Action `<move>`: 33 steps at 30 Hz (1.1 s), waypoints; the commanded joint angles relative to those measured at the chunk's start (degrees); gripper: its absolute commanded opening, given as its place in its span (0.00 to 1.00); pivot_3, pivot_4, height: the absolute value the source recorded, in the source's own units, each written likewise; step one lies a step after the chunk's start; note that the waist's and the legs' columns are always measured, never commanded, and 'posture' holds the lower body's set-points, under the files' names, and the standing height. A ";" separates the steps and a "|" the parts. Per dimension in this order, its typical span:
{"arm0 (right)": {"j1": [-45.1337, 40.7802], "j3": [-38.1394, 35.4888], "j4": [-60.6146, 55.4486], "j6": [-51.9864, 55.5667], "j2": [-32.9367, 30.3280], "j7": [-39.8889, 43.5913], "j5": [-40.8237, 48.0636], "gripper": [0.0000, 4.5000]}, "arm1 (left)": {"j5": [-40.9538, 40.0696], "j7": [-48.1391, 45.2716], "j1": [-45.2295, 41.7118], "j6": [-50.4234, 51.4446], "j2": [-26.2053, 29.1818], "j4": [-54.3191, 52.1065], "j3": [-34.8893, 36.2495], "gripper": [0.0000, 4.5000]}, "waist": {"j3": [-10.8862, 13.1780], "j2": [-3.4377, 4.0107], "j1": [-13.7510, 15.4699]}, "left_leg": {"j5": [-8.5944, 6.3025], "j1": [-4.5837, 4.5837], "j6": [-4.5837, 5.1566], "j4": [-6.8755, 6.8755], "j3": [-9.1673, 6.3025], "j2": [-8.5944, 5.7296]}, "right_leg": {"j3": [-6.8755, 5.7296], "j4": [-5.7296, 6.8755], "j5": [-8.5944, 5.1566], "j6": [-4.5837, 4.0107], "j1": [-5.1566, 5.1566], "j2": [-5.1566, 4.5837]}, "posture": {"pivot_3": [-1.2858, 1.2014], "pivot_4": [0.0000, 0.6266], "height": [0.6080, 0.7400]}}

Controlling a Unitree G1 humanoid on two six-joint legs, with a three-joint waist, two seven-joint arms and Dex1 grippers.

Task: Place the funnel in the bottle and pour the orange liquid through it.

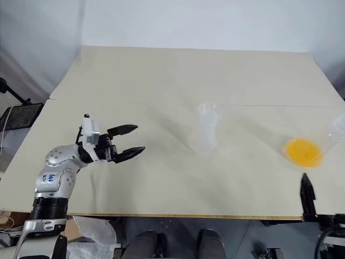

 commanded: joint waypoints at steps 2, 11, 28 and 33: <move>-0.08 -2.73 3.00 -2.93 1.21 -1.81 1.56 1.00 | -1.09 -2.73 2.07 -0.71 1.34 -3.29 -1.66 0.99 | -0.08 0.14 -0.71 | 0.00 0.01 -0.01 -0.07 0.01 0.01 | 0.04 0.01 -0.01 -0.03 -0.04 0.00 | 0.52 0.24 1.00; -11.76 -4.66 8.17 12.71 -11.82 -12.51 4.32 1.00 | -2.59 -0.96 4.52 0.92 1.40 -6.22 -0.94 0.99 | -0.11 0.20 -0.88 | 0.00 0.01 -0.01 -0.04 0.06 0.03 | 0.29 0.01 -0.02 -0.05 -0.06 -0.04 | 0.52 0.24 1.00; -30.20 -4.89 23.78 32.00 -30.06 -10.86 9.02 1.00 | -3.56 3.73 8.36 0.62 0.35 -11.10 -0.65 0.99 | -0.12 0.23 -0.69 | 0.00 -0.05 0.06 -0.01 0.11 0.01 | 0.13 -0.04 -0.02 -0.04 -0.04 -0.06 | 0.52 0.24 1.00; -34.65 -3.31 27.85 31.34 -30.69 -9.24 6.74 1.00 | -4.80 3.49 10.03 1.24 0.20 -13.67 -1.03 0.99 | -0.12 0.23 -0.75 | 0.00 -0.04 0.07 -0.01 0.14 0.00 | 0.14 -0.06 -0.01 -0.03 -0.05 -0.06 | 0.52 0.24 1.00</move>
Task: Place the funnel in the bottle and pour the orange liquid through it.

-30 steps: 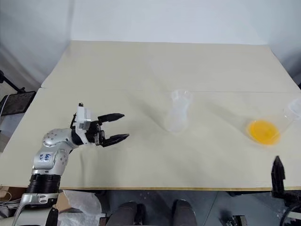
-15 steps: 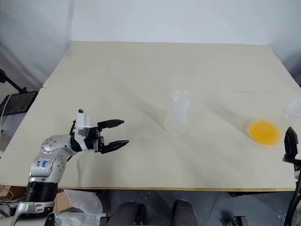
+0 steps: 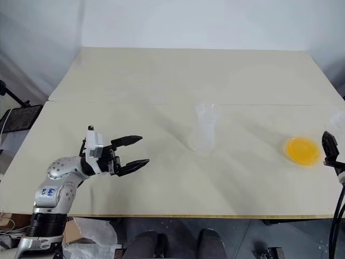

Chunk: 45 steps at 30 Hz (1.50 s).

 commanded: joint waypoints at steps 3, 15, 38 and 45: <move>-4.71 1.13 4.37 -2.33 -1.97 2.65 -3.40 1.00 | -2.74 0.60 1.15 -0.26 -0.34 -3.88 0.83 0.99 | 0.00 0.00 -0.01 | 0.00 0.00 0.00 0.01 -0.01 0.00 | -0.01 0.00 0.00 0.00 0.01 0.00 | 0.52 0.24 1.00; -13.06 3.49 13.91 -6.65 -3.15 7.53 -9.26 1.00 | -8.17 -1.06 -0.42 1.10 -2.17 -6.92 -0.71 0.99 | 0.00 0.00 0.00 | 0.01 -0.03 0.01 0.01 0.02 0.00 | -0.03 -0.04 0.00 0.00 0.00 -0.01 | 0.52 0.24 1.00; -13.45 5.07 11.35 -13.22 -0.93 12.45 -10.62 0.55 | -7.07 -3.57 -6.25 -0.94 -3.49 -2.77 -4.07 1.00 | 0.01 0.01 0.00 | 0.01 -0.04 0.00 0.00 0.03 0.01 | -0.05 -0.12 0.00 0.01 0.02 0.03 | 0.52 0.24 1.00; -14.76 8.65 1.55 -11.61 0.66 12.04 -9.35 0.55 | -6.71 -2.43 -6.24 -1.52 -3.61 -1.85 -3.96 1.00 | 0.02 0.03 -0.03 | 0.01 -0.05 0.00 0.00 0.01 0.02 | -0.06 -0.13 0.00 0.01 0.01 0.04 | 0.52 0.24 1.00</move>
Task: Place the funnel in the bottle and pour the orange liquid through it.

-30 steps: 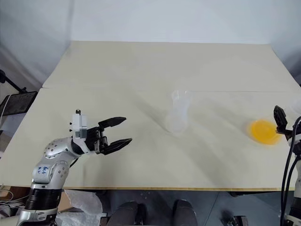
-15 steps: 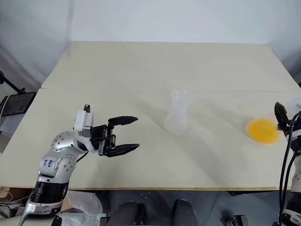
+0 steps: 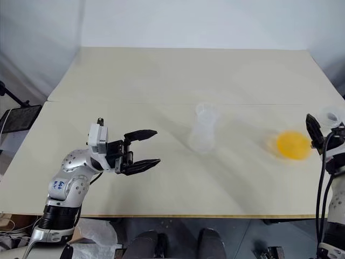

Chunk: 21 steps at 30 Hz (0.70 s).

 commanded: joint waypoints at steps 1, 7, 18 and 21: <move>-1.78 0.92 -7.72 0.23 0.38 -0.81 1.42 0.55 | 0.52 0.67 -0.50 -1.41 -0.38 -0.51 0.65 1.00 | 0.00 0.00 -0.01 | 0.00 0.00 0.00 0.00 -0.01 0.00 | -0.01 0.00 0.00 0.00 0.00 0.00 | 0.52 0.24 1.00; -3.82 4.66 -14.93 3.68 1.21 -0.67 3.70 0.55 | 1.16 1.93 0.27 -1.87 -0.48 -0.63 0.91 1.00 | 0.00 0.00 0.19 | 0.00 -0.02 0.00 0.01 -0.04 -0.02 | -0.03 0.00 0.00 0.00 0.00 -0.02 | 0.52 0.24 1.00; -4.51 15.67 -20.15 -2.62 -2.60 -3.22 -16.48 0.55 | 3.34 7.30 1.91 -3.99 -1.32 -0.29 2.27 1.00 | 0.00 0.00 0.08 | 0.00 -0.10 0.00 0.00 -0.11 -0.05 | -0.15 -0.05 0.01 0.01 -0.01 -0.05 | 0.52 0.24 1.00; -4.73 20.30 -22.87 0.27 -2.47 -5.38 -22.44 0.55 | 3.72 7.87 2.46 -4.33 -1.58 -0.52 2.17 1.00 | 0.01 0.00 0.02 | 0.00 -0.10 -0.01 -0.01 -0.12 -0.04 | -0.17 -0.05 0.01 0.01 -0.02 -0.04 | 0.52 0.24 1.00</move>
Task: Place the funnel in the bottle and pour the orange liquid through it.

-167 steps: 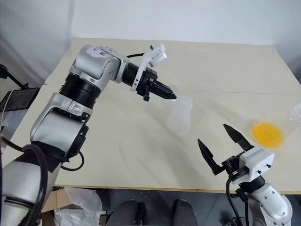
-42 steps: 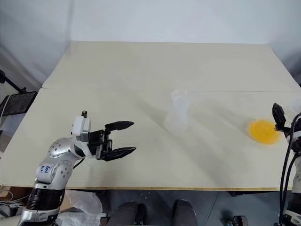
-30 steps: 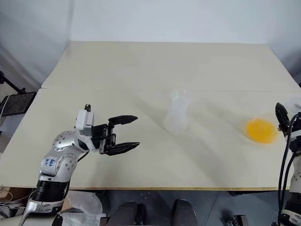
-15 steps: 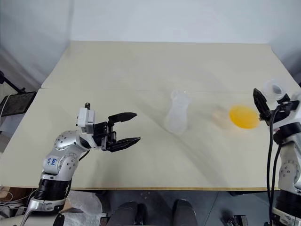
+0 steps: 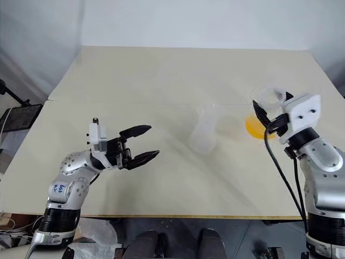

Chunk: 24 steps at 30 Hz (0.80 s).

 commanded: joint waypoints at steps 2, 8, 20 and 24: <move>-1.43 5.28 -5.97 3.02 -0.91 -3.68 -9.04 0.55 | 0.40 0.92 0.30 -1.47 -0.58 -0.77 0.56 1.00 | 0.00 0.00 -0.03 | 0.01 0.00 -0.01 0.00 0.00 0.01 | -0.01 0.00 0.00 0.00 0.00 0.00 | 0.52 0.24 1.00; -3.02 8.97 -6.23 1.50 -0.16 -3.41 -13.24 0.55 | 0.85 1.80 -0.21 -1.61 -1.38 -0.61 0.05 1.00 | 0.00 0.00 0.06 | 0.01 -0.05 -0.01 0.01 -0.05 -0.01 | -0.06 -0.02 0.00 0.00 -0.01 0.00 | 0.52 0.24 1.00; -10.05 14.17 -1.73 -3.72 -0.59 -5.32 -24.00 0.55 | 1.67 2.73 -0.46 -1.83 -3.31 -0.34 -1.08 1.00 | 0.01 -0.01 -0.02 | 0.01 -0.09 -0.02 0.00 -0.10 0.00 | -0.15 -0.05 0.00 0.00 -0.01 0.01 | 0.52 0.24 1.00; -10.32 14.33 -0.76 -5.93 -0.50 -5.40 -25.91 0.55 | 1.76 3.11 -0.27 -1.83 -3.57 -0.67 -1.26 1.00 | 0.01 -0.01 -0.03 | 0.01 -0.10 -0.02 0.01 -0.12 -0.01 | -0.16 -0.05 0.00 0.00 0.00 0.00 | 0.52 0.24 1.00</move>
